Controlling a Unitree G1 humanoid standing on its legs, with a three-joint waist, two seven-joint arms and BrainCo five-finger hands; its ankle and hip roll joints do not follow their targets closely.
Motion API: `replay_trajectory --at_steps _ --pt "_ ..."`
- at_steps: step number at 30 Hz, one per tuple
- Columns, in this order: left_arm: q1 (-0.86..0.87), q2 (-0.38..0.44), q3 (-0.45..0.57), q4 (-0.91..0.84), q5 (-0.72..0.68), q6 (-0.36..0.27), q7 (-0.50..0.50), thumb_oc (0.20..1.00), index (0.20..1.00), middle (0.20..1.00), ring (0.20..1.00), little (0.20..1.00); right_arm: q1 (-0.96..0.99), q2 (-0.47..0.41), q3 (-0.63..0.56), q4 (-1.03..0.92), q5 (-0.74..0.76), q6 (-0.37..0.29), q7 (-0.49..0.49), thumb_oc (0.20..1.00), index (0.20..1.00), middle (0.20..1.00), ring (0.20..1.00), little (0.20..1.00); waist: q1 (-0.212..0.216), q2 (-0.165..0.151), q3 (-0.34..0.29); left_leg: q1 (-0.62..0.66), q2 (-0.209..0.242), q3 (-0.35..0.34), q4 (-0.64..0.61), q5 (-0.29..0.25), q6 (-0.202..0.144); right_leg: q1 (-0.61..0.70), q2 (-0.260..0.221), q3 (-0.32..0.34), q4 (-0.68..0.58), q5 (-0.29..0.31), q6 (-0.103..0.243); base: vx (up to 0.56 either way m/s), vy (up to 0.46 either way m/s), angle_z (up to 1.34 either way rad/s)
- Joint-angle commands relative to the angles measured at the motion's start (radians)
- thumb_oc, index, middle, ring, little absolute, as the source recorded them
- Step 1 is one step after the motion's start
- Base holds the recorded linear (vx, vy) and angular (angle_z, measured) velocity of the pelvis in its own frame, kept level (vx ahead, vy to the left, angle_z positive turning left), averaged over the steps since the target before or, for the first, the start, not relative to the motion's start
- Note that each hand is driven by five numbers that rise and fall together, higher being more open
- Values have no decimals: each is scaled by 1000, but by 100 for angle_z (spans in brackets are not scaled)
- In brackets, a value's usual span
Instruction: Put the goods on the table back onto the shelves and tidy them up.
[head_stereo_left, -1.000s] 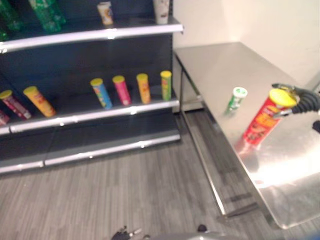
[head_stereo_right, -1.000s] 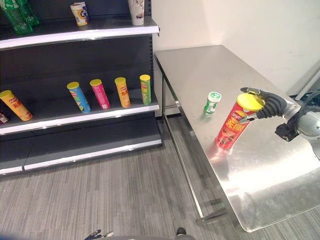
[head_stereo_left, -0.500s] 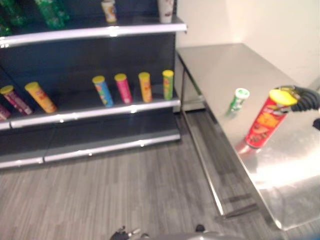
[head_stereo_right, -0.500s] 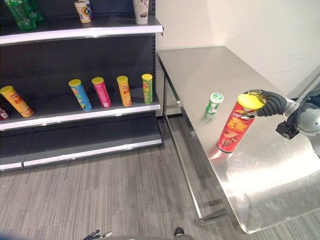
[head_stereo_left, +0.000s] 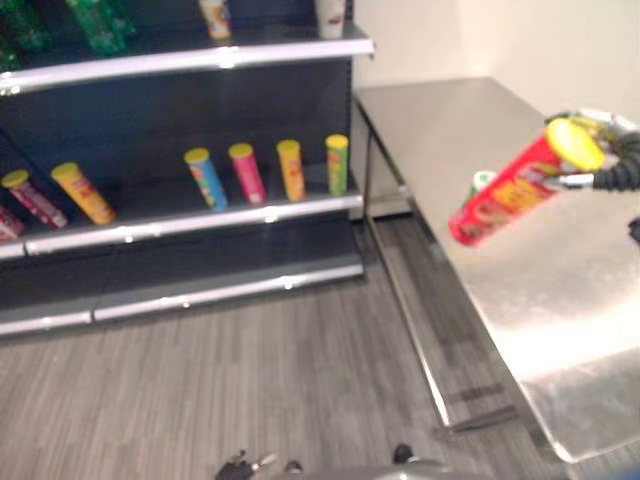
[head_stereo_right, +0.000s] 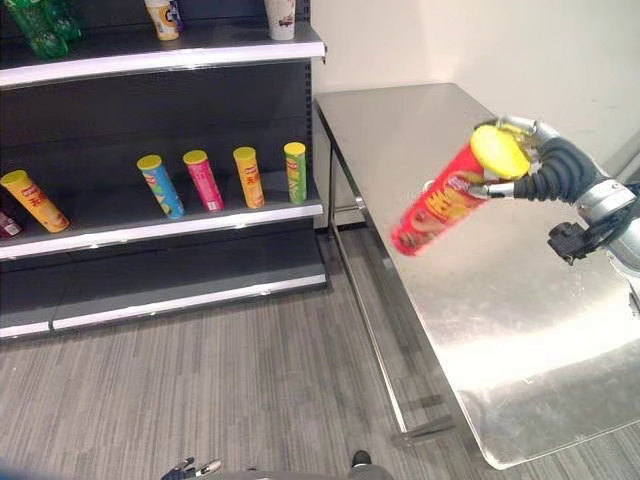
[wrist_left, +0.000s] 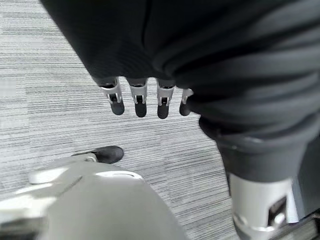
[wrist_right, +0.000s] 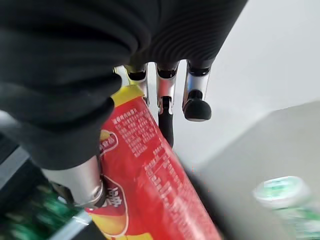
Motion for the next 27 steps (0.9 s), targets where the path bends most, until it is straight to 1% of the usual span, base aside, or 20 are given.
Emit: replay_trajectory --at_steps 1,3,4,5,6,7,11,13,14,15,16,17,19,21,22,23,24,25,26,27 --pt "-49 36 -28 -1 -68 -22 24 1000 1000 1000 1000 1000 -59 31 -50 -66 -10 -62 -72 200 200 200 200 200 52 -22 10 -37 78 38 101 17 -107 83 8 -36 9 -143 21 82 186 58" --pt "-41 34 -23 5 -66 -23 28 1000 1000 1000 1000 1000 -61 47 -41 -79 -14 -61 -70 200 200 200 200 200 51 -18 8 -26 97 41 76 25 -109 80 -3 -33 10 -141 27 71 238 31" --pt "-42 36 -19 16 -64 -28 39 1000 1000 1000 1000 1000 -67 48 -27 -93 -38 -69 -78 200 200 200 200 200 46 -17 9 -28 162 28 39 73 -125 57 -40 -27 22 -140 48 34 219 7" --pt "-42 36 -19 17 -64 -28 39 1000 1000 1000 1000 1000 -69 48 -24 -92 -38 -69 -79 200 200 200 200 200 45 -16 8 -26 163 28 36 74 -126 56 -40 -26 25 -143 48 63 460 9" --pt "-38 40 -16 2 -68 -37 50 1000 1000 1000 1000 1000 -57 40 -23 -109 -59 -76 -86 200 200 200 200 200 36 -8 7 -25 230 37 -11 130 -138 31 -74 -22 40 -149 69 72 420 5" --pt "-37 43 -14 -12 -71 -41 55 1000 1000 1000 1000 1000 -45 34 -29 -114 -71 -76 -92 200 200 200 200 200 32 -4 6 -34 266 43 -30 168 -147 22 -96 -22 48 -154 85 119 567 8" --pt "-26 76 -31 -60 -48 -36 41 1000 1000 1000 1000 1000 60 48 -125 -146 -91 -74 -119 200 200 200 200 200 26 8 -16 -85 332 80 -67 263 -154 46 -181 -43 71 -162 129 220 522 0" --pt "-25 93 -48 -74 -32 -33 28 1000 1000 1000 1000 1000 65 94 -130 -165 -98 -67 -120 200 200 200 200 200 43 25 -38 -84 324 79 -74 195 -154 73 -206 -45 60 -148 129 268 455 4" --pt "-25 94 -48 -74 -32 -33 28 1000 1000 1000 1000 1000 65 94 -130 -166 -98 -67 -120 200 200 200 200 200 43 25 -38 -84 324 79 -74 195 -154 73 -206 -45 59 -148 129 223 553 -1" --pt "-58 103 -68 -89 -10 -28 21 1000 1000 1000 1000 1000 78 121 -140 -175 -148 -54 -127 200 200 200 200 200 42 22 -42 -104 276 86 -57 142 -154 68 -276 -49 76 -20 129 129 371 7" --pt "-58 104 -67 -89 -10 -28 21 1000 1000 1000 1000 1000 76 122 -139 -175 -149 -54 -127 200 200 200 200 200 44 19 -43 -105 273 88 -54 140 -154 67 -279 -47 74 -18 129 186 626 15" --pt "-89 137 -82 -106 6 -23 14 1000 1000 1000 1000 1000 50 139 -103 -171 -177 -47 -140 200 200 200 200 200 45 -8 -37 -105 211 111 -57 100 -133 -1 -322 1 129 81 129 48 402 11" --pt "-118 178 -83 -125 3 -17 6 1000 1000 1000 1000 1000 33 141 -87 -181 -192 -52 -141 200 200 200 200 200 56 -13 -21 -105 173 136 -64 81 -84 -64 -311 37 283 68 129 17 491 -8" --pt "-117 205 -68 -146 -4 -9 5 1000 1000 1000 1000 1000 -1 129 -60 -188 -201 -50 -137 200 200 200 200 200 56 1 3 -96 151 149 -70 66 -34 -107 -280 44 510 37 102 -3 372 -6" --pt "-117 205 -67 -146 -3 -9 5 1000 1000 1000 1000 1000 -5 129 -56 -187 -201 -50 -137 200 200 200 200 200 57 1 0 -100 152 151 -71 68 -34 -115 -279 48 513 38 101 40 446 5" --pt "-108 210 -51 -148 -13 0 10 1000 1000 1000 1000 1000 -39 109 -21 -184 -208 -47 -130 200 200 200 200 200 48 19 19 -76 112 135 -91 55 2 -152 -171 82 720 -30 68 84 419 15" --pt "-109 205 -50 -147 -19 2 9 1000 1000 1000 1000 1000 -44 95 -10 -187 -211 -48 -124 200 200 200 200 200 46 21 27 -69 86 124 -91 51 14 -179 -110 93 795 -53 60 133 516 21" --pt "-109 196 -49 -143 -24 3 7 1000 1000 1000 1000 1000 -49 76 -2 -193 -212 -47 -117 200 200 200 200 200 45 19 33 -67 56 116 -91 47 22 -204 -51 100 826 -73 56 88 215 28" --pt "-109 196 -49 -143 -24 3 7 1000 1000 1000 1000 1000 -49 76 -2 -193 -212 -47 -117 200 200 200 200 200 45 20 33 -68 56 117 -91 47 22 -205 -50 100 826 -73 56 188 233 27" --pt "-111 182 -55 -136 -26 0 -1 1000 1000 1000 1000 1000 -70 56 21 -204 -206 -40 -98 200 200 200 200 200 42 2 50 -45 -6 101 -91 29 31 -223 22 98 741 -157 43 222 188 40"
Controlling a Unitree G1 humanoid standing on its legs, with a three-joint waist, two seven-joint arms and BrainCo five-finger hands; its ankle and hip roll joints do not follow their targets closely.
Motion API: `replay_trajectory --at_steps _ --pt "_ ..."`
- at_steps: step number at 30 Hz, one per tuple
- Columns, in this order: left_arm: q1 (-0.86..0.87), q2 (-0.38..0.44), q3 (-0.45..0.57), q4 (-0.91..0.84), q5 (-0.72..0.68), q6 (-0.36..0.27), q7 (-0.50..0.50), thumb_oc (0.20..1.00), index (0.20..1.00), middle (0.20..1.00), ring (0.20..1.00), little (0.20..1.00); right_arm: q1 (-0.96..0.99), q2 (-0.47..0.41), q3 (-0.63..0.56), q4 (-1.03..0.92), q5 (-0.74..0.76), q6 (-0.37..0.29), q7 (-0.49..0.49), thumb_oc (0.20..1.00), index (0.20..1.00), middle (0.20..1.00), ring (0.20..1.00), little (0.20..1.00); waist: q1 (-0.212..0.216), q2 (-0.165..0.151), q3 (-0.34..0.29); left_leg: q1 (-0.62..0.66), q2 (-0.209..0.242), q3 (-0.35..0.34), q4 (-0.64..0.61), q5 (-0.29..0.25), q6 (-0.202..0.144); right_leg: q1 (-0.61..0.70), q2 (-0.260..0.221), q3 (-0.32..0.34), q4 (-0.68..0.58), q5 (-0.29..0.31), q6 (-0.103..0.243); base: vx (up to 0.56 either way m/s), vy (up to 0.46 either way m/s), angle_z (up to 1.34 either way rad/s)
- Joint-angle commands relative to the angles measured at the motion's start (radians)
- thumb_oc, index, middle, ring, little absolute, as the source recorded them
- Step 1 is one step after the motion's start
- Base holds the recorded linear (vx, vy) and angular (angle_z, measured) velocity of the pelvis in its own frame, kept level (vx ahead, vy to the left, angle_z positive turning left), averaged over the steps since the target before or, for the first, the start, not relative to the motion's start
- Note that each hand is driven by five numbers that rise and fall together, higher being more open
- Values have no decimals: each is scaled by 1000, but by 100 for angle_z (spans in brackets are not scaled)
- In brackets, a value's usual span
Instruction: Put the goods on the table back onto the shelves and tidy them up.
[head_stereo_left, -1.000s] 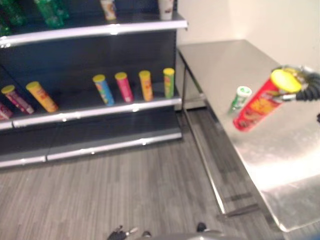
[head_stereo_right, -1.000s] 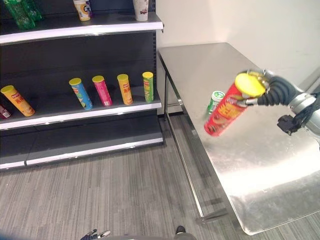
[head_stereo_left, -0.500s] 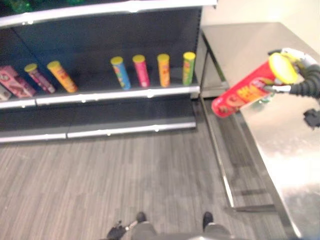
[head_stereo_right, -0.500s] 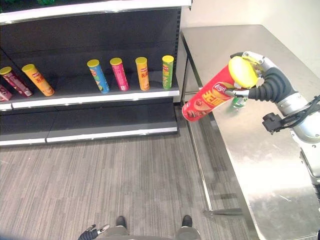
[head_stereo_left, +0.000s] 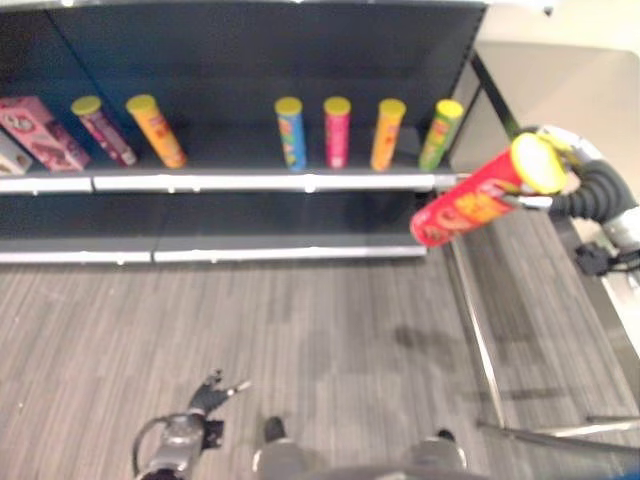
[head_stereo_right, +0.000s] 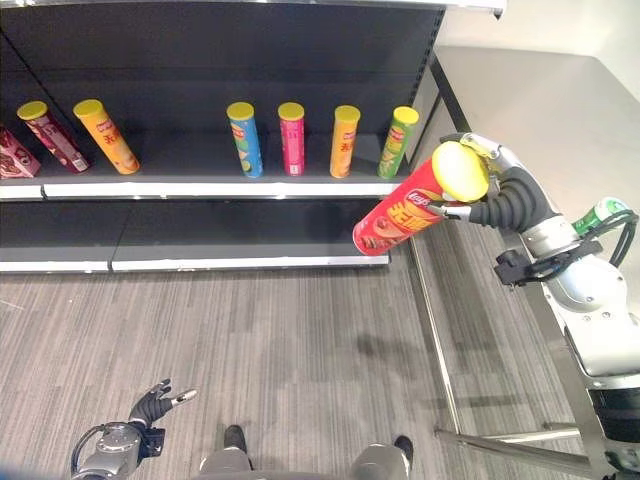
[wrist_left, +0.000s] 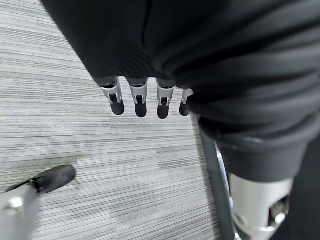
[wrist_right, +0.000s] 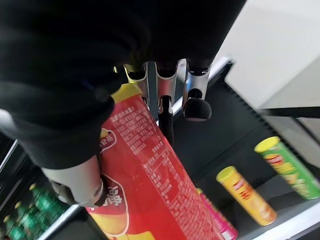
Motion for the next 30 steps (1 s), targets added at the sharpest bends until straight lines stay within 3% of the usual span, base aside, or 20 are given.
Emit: replay_trajectory --at_steps 1,2,3,6,8,11,13,14,16,18,22,26,28,29,30 --pt "12 -6 -18 14 -5 -11 -9 1000 1000 1000 1000 1000 -190 -115 29 -60 9 -40 -1 200 200 200 200 200 12 -15 20 53 -155 -38 -128 32 63 57 277 -41 136 -458 -106 218 186 35" --pt "12 -7 -15 14 -5 -11 -9 1000 1000 1000 1000 1000 -198 -116 36 -57 9 -40 -1 200 200 200 200 200 9 -11 20 52 -150 -38 -128 33 62 59 282 -43 129 -453 -108 250 92 32" --pt "22 -26 -31 24 11 -12 -20 1000 1000 1000 1000 1000 -256 -108 104 -55 -2 -37 10 200 200 200 200 200 11 -18 17 78 -185 -45 -128 -7 66 19 304 -41 -102 -425 -118 231 38 -4" --pt "6 -52 -51 35 38 -8 -23 1000 1000 1000 1000 1000 -296 -82 188 -33 -24 -19 24 200 200 200 200 200 -6 -14 13 107 -211 -65 -128 -38 61 -35 290 -76 -351 -301 -89 270 16 -14" --pt "-2 -70 -69 25 53 -8 -28 1000 1000 1000 1000 1000 -309 -83 220 -41 -40 -14 30 200 200 200 200 200 -29 -9 14 135 -226 -89 -128 -59 66 -45 289 -95 -397 -254 -74 246 6 37" --pt "-6 -79 -93 1 72 -14 -33 1000 1000 1000 1000 1000 -298 -91 221 -53 -56 -18 31 200 200 200 200 200 -35 -12 12 166 -249 -109 -128 -84 75 7 290 -81 -437 -244 -92 198 -21 45" --pt "-29 -87 -113 -13 65 -9 -28 1000 1000 1000 1000 1000 -326 -90 258 -35 -70 -19 25 200 200 200 200 200 -34 -15 11 149 -262 -123 16 -145 54 60 270 -98 -423 -255 -109 213 -72 73" --pt "-30 -88 -112 -14 65 -9 -27 1000 1000 1000 1000 1000 -328 -90 260 -34 -70 -18 24 200 200 200 200 200 -37 -14 13 144 -261 -126 28 -152 54 62 270 -102 -423 -256 -109 145 -30 88" --pt "-40 -100 -125 -22 58 -5 -26 1000 1000 1000 1000 1000 -344 -82 279 -33 -85 -9 29 200 200 200 200 200 -41 -17 25 84 -253 -110 197 -149 12 109 251 -120 -429 -272 -121 166 -19 50" --pt "-51 -106 -122 -18 43 5 -18 1000 1000 1000 1000 1000 -343 -54 295 -37 -92 5 36 200 200 200 200 200 -31 -13 34 15 -192 -90 289 -86 -17 176 251 -133 -463 -306 -135 315 14 42" --pt "-36 -104 -115 -9 45 4 -11 1000 1000 1000 1000 1000 -347 -14 326 -45 -86 5 49 200 200 200 200 200 -15 -12 22 3 -140 -110 180 -90 0 207 239 -109 -475 -339 -126 290 92 11" --pt "-19 -91 -105 -6 9 -7 16 1000 1000 1000 1000 1000 -360 25 361 -22 -61 -8 41 200 200 200 200 200 2 -5 20 -52 2 -204 53 38 -22 218 202 -52 -446 -396 -106 333 252 -31" --pt "16 -81 -84 -31 -37 -19 36 1000 1000 1000 1000 1000 -386 57 399 -9 -48 -14 42 200 200 200 200 200 18 3 11 -92 98 -247 10 124 -59 245 143 8 -404 -442 -67 639 650 -81" --pt "28 -77 -78 -38 -50 -21 38 1000 1000 1000 1000 1000 -385 69 408 -1 -52 -10 42 200 200 200 200 200 27 7 5 -97 130 -246 2 155 -69 257 116 22 -377 -459 -50 526 551 -65" --pt "30 -77 -78 -38 -51 -21 37 1000 1000 1000 1000 1000 -384 70 409 -1 -52 -10 42 200 200 200 200 200 30 4 6 -89 128 -240 -1 155 -70 257 113 27 -372 -464 -49 457 455 -48"
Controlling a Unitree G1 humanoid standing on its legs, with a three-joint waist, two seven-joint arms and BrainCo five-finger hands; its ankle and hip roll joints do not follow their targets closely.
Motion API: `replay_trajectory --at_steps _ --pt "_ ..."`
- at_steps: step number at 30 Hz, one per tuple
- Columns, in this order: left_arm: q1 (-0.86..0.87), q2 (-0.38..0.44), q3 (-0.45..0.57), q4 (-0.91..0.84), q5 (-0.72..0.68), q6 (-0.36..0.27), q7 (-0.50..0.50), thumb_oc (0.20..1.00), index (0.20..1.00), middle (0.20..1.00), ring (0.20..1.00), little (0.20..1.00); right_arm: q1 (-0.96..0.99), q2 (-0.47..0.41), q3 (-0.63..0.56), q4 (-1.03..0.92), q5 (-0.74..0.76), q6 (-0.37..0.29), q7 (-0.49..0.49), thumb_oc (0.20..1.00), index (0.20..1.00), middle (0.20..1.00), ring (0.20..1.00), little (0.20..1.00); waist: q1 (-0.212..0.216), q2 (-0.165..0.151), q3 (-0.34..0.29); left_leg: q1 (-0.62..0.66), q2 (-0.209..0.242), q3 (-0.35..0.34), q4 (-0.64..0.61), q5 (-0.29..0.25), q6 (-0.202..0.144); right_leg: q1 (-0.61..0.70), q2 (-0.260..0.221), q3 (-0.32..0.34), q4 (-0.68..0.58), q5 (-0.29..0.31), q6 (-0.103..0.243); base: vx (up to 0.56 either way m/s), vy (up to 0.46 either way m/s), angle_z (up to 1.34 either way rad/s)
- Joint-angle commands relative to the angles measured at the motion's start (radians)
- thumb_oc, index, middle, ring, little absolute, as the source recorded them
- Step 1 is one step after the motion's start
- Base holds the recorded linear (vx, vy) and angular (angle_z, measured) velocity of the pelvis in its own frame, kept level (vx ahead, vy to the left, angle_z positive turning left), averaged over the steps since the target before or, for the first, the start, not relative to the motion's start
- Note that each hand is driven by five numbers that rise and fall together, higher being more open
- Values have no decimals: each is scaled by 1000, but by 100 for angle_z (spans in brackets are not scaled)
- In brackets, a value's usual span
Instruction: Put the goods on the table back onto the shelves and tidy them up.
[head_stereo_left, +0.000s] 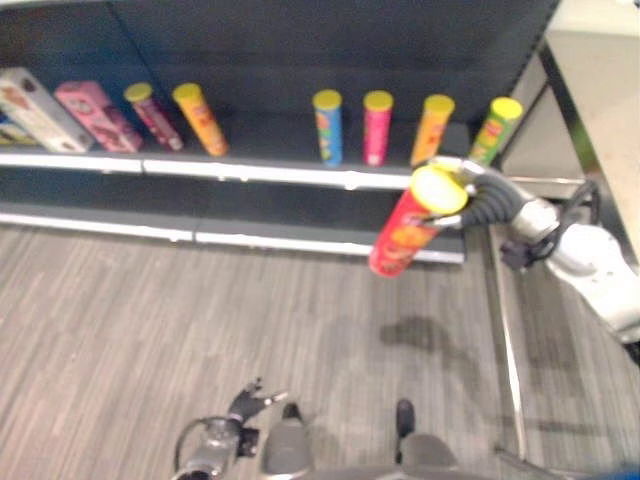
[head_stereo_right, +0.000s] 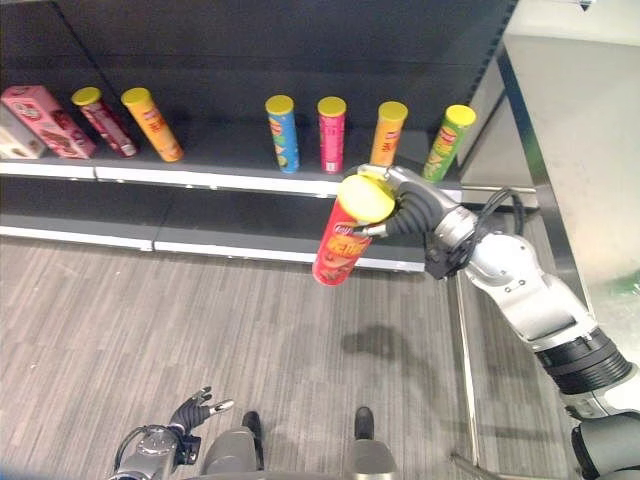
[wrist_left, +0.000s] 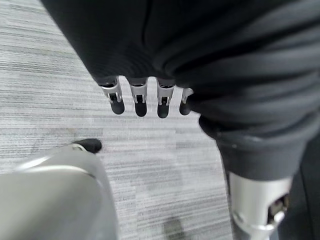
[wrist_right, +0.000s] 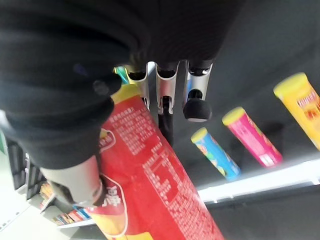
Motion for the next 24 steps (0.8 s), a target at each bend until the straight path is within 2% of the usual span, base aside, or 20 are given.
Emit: replay_trajectory --at_steps 1,2,3,4,5,6,8,9,10,11,12,13,14,15,17,18,19,21,23,24 --pt "28 37 27 -36 -56 -35 30 1000 1000 1000 1000 1000 -72 -7 0 -54 56 -50 -30 200 200 200 200 200 44 34 -81 -20 167 -48 -148 180 -38 70 -127 -10 150 -202 139 486 509 -44" --pt "41 44 35 -37 -59 -35 33 1000 1000 1000 1000 1000 -48 12 -3 -62 54 -50 -28 200 200 200 200 200 57 29 -85 -35 179 -67 -120 195 -49 92 -162 9 152 -194 153 663 729 -45" --pt "59 42 43 -38 -59 -35 27 1000 1000 1000 1000 1000 -35 31 7 -76 44 -46 -16 200 200 200 200 200 66 23 -92 -4 159 -67 -98 136 -40 102 -198 32 159 -169 160 570 669 -55" --pt "51 38 40 -27 -44 -32 26 1000 1000 1000 1000 1000 -5 48 -6 -74 25 -43 -10 200 200 200 200 200 69 24 -108 6 150 -48 -99 101 -49 106 -222 23 161 -117 169 495 638 -78" --pt "37 38 28 -14 -19 -28 21 1000 1000 1000 1000 1000 33 58 -31 -66 1 -37 -7 200 200 200 200 200 64 27 -112 1 134 -12 -87 78 -57 100 -251 12 179 -6 169 418 663 -68" --pt "28 46 19 -16 -3 -25 15 1000 1000 1000 1000 1000 61 73 -44 -63 -9 -29 0 200 200 200 200 200 62 19 -109 16 93 25 -86 39 -49 70 -295 11 195 92 169 326 640 -51" --pt "5 71 19 -20 9 -18 16 1000 1000 1000 1000 1000 64 113 -39 -64 -25 -22 -9 200 200 200 200 200 63 14 -106 42 41 97 -114 27 -20 0 -319 -68 226 207 137 195 546 -53" --pt "4 87 30 -24 12 -14 16 1000 1000 1000 1000 1000 62 123 -40 -69 -31 -29 -12 200 200 200 200 200 65 18 -104 59 26 130 -138 27 -8 -17 -305 -127 233 208 133 143 482 -59" --pt "4 90 35 -24 11 -10 15 1000 1000 1000 1000 1000 69 121 -43 -78 -29 -30 -11 200 200 200 200 200 59 23 -106 72 12 151 -173 30 6 -38 -269 -156 247 177 125 152 485 -50" --pt "-2 90 38 -15 17 -7 13 1000 1000 1000 1000 1000 62 118 -44 -84 -22 -29 -10 200 200 200 200 200 50 29 -103 92 -5 169 -206 44 17 -59 -210 -162 250 125 113 218 625 -38" --pt "-5 89 43 14 38 -1 10 1000 1000 1000 1000 1000 49 101 -47 -81 -3 -27 -7 200 200 200 200 200 32 46 -93 137 -49 183 -266 37 40 -90 -78 -167 213 -1 93 170 484 -26" --pt "-5 89 43 14 38 -1 10 1000 1000 1000 1000 1000 48 101 -47 -81 -3 -28 -7 200 200 200 200 200 32 47 -93 136 -48 183 -267 39 40 -91 -77 -167 212 0 92 221 527 -24" --pt "-19 74 50 52 44 5 11 1000 1000 1000 1000 1000 36 83 -42 -65 3 -26 -14 200 200 200 200 200 10 48 -76 167 -98 171 -282 16 62 -126 40 -121 156 -45 76 177 324 -5" --pt "-21 62 58 70 45 5 13 1000 1000 1000 1000 1000 38 78 -42 -61 6 -24 -14 200 200 200 200 200 2 47 -72 184 -123 162 -282 5 72 -136 87 -99 125 -47 66 217 403 -5" --pt "-35 38 58 77 41 1 17 1000 1000 1000 1000 1000 43 75 -43 -53 4 -23 -17 200 200 200 200 200 4 39 -66 184 -170 144 -282 -6 88 -148 117 -93 81 -28 55 106 200 16" --pt "-35 37 57 78 41 1 17 1000 1000 1000 1000 1000 43 74 -42 -53 4 -23 -18 200 200 200 200 200 2 40 -65 186 -170 142 -282 -6 88 -144 117 -95 79 -28 55 63 163 25" --pt "-38 9 48 59 37 -10 16 1000 1000 1000 1000 1000 41 66 -42 -54 -1 -21 -20 200 200 200 200 200 8 31 -71 186 -200 131 -282 -34 98 -111 116 -102 48 -31 41 32 93 22" --pt "-43 1 43 46 28 -14 17 1000 1000 1000 1000 1000 31 62 -34 -42 -3 -21 -26 200 200 200 200 200 9 30 -64 166 -206 122 -261 -48 98 -106 117 -90 47 -36 40 9 74 13" --pt "-40 -13 32 -5 -11 -16 15 1000 1000 1000 1000 1000 18 50 -33 -44 -4 -20 -36 200 200 200 200 200 18 18 -37 106 -218 87 -80 -80 85 -85 96 -97 50 -34 30 30 68 34" --pt "-36 -22 20 -4 -11 -15 10 1000 1000 1000 1000 1000 12 42 -33 -31 2 -19 -41 200 200 200 200 200 31 8 -19 55 -236 55 41 -63 51 -63 80 -102 40 -35 24 94 122 48"
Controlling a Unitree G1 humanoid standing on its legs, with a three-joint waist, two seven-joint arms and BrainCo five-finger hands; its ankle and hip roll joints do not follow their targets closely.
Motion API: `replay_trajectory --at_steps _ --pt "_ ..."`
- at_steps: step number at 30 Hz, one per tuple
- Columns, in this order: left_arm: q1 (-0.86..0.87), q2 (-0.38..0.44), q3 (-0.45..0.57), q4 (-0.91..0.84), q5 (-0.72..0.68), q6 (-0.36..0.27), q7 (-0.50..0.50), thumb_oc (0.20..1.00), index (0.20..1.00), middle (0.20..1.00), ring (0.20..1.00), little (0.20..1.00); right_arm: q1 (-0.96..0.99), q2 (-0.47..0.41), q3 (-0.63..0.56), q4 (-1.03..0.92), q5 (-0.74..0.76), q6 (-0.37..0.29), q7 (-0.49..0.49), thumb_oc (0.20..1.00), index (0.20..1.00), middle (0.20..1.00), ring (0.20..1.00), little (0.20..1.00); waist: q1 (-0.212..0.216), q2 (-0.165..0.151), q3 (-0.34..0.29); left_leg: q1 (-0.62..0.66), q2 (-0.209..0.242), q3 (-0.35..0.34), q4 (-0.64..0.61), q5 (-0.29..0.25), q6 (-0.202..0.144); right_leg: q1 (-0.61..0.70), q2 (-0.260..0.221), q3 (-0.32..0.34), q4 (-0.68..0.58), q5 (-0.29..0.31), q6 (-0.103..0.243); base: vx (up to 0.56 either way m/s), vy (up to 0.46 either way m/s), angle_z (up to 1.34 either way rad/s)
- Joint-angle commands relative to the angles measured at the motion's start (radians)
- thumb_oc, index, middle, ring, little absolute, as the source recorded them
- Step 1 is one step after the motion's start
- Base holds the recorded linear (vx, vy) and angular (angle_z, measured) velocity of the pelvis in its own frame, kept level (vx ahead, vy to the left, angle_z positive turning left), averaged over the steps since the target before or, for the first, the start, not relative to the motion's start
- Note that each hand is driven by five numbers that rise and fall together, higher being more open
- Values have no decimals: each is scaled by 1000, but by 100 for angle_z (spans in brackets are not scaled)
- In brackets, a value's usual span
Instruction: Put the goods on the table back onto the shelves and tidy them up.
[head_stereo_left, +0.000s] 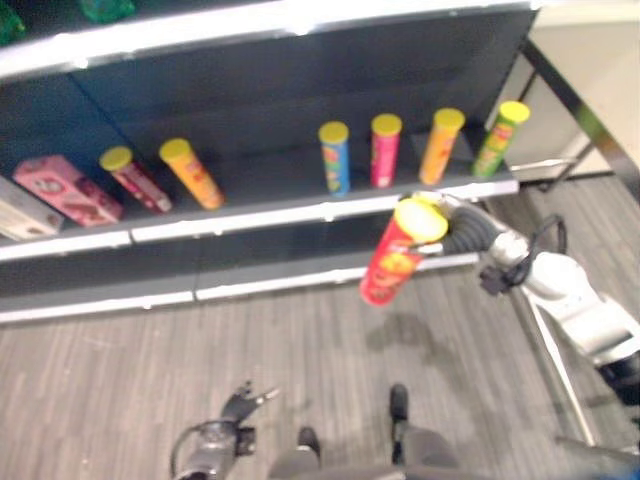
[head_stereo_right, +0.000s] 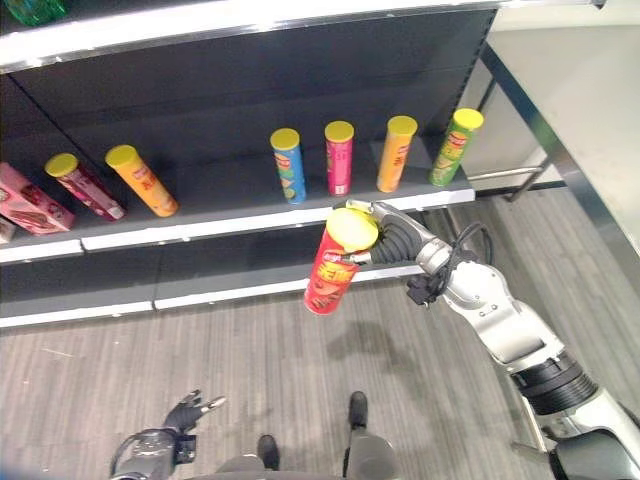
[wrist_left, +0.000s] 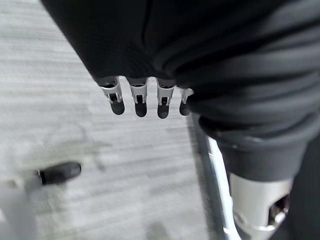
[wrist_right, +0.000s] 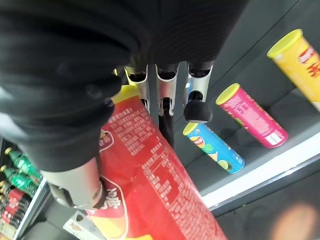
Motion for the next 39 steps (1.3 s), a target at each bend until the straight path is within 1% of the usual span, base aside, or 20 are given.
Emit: replay_trajectory --at_steps 1,2,4,6,7,8,12,14,15,16,17,18,19,21,23,24,25,27,33,39 --pt "-18 45 -71 20 -19 -18 -2 1000 1000 1000 1000 1000 -85 -2 -36 -31 45 -45 -39 200 200 200 200 200 35 -60 37 -110 -84 -46 284 -51 -42 74 -8 12 37 -177 61 83 103 41" --pt "-18 45 -72 20 -19 -18 -2 1000 1000 1000 1000 1000 -85 -2 -37 -31 45 -45 -39 200 200 200 200 200 33 -59 37 -114 -82 -48 290 -54 -43 74 -7 10 36 -177 60 124 110 42" --pt "-13 49 -66 17 -31 -10 -5 1000 1000 1000 1000 1000 -70 -3 -40 -34 45 -37 -30 200 200 200 200 200 34 -55 30 -111 -15 -22 252 -61 -36 93 -22 2 27 -195 71 219 190 46" --pt "-8 57 -57 20 -26 -13 2 1000 1000 1000 1000 1000 -73 6 -28 -32 45 -39 -22 200 200 200 200 200 41 -59 19 -102 57 -40 166 -38 -37 95 -47 15 31 -218 84 269 285 12" --pt "-6 61 -56 17 -32 -16 5 1000 1000 1000 1000 1000 -75 7 -24 -26 47 -41 -25 200 200 200 200 200 43 -59 16 -111 101 -55 132 -6 -43 93 -62 20 38 -232 88 384 470 -8" --pt "2 71 -47 8 -60 -25 12 1000 1000 1000 1000 1000 -74 5 -27 -14 52 -47 -30 200 200 200 200 200 42 -56 6 -130 196 -71 65 75 -69 105 -101 29 49 -257 109 423 528 -7" --pt "25 92 -32 -3 -72 -25 29 1000 1000 1000 1000 1000 -29 13 -53 0 43 -51 -48 200 200 200 200 200 61 -38 -18 -191 296 -58 20 211 -139 187 -193 27 67 -294 170 502 531 6" --pt "39 96 -32 7 -60 -26 13 1000 1000 1000 1000 1000 -17 21 -56 -15 28 -46 -33 200 200 200 200 200 70 -30 -46 -152 295 -22 20 140 -142 231 -246 23 79 -298 198 474 420 -25" --pt "39 97 -32 7 -60 -26 13 1000 1000 1000 1000 1000 -16 21 -58 -15 28 -46 -33 200 200 200 200 200 71 -32 -45 -149 292 -21 21 138 -142 234 -249 23 77 -298 199 363 317 -50" --pt "35 101 -42 8 -49 -20 11 1000 1000 1000 1000 1000 8 45 -71 -16 12 -37 -33 200 200 200 200 200 78 -31 -51 -154 272 -10 45 111 -142 242 -280 11 89 -267 204 299 333 -51" --pt "26 105 -46 10 -36 -16 13 1000 1000 1000 1000 1000 21 70 -70 4 -4 -32 -35 200 200 200 200 200 81 -33 -42 -165 243 -2 88 85 -133 239 -321 15 114 -163 204 374 467 -37" --pt "25 118 -49 3 -31 -13 9 1000 1000 1000 1000 1000 27 78 -71 1 -15 -30 -35 200 200 200 200 200 77 -37 -41 -167 209 6 96 64 -115 199 -346 35 153 -105 204 286 456 2" --pt "23 129 -51 -3 -27 -11 2 1000 1000 1000 1000 1000 20 91 -62 7 -23 -24 -27 200 200 200 200 200 78 -41 -39 -154 182 23 89 50 -95 161 -358 52 195 -60 194 216 404 10" --pt "16 155 -44 -4 -23 -7 -1 1000 1000 1000 1000 1000 -3 104 -43 15 -27 -23 -27 200 200 200 200 200 85 -35 -30 -130 146 50 65 36 -60 97 -367 27 260 13 169 187 403 -16" --pt "6 163 -35 53 4 1 2 1000 1000 1000 1000 1000 -3 104 -52 20 -15 -21 -31 200 200 200 200 200 55 -19 -18 -78 100 79 -6 41 -35 43 -250 39 266 -66 145 159 372 -40" --pt "6 163 -34 54 5 0 2 1000 1000 1000 1000 1000 -4 104 -52 20 -15 -21 -31 200 200 200 200 200 56 -18 -18 -79 101 80 -8 43 -35 40 -248 40 266 -65 145 156 244 -28" --pt "3 158 -25 93 14 5 7 1000 1000 1000 1000 1000 -4 100 -59 24 1 -20 -32 200 200 200 200 200 35 -5 -12 -39 79 81 -44 46 -25 23 -154 55 229 -157 133 166 179 -23" --pt "1 148 -9 117 11 10 8 1000 1000 1000 1000 1000 -23 98 -50 34 19 -23 -35 200 200 200 200 200 28 -5 -13 -4 51 83 -66 34 -16 -21 -79 28 131 -164 126 141 131 -30" --pt "27 80 -18 94 0 2 5 1000 1000 1000 1000 1000 -8 76 -58 51 11 -24 -46 200 200 200 200 200 29 -23 -45 31 39 69 -66 11 -25 89 -51 -9 7 -160 113 76 -26 8" --pt "34 54 -37 88 1 1 -3 1000 1000 1000 1000 1000 -14 66 -57 63 26 -27 -46 200 200 200 200 200 29 -29 -54 60 48 49 -66 20 -33 124 -27 4 5 -189 99 74 -70 4"
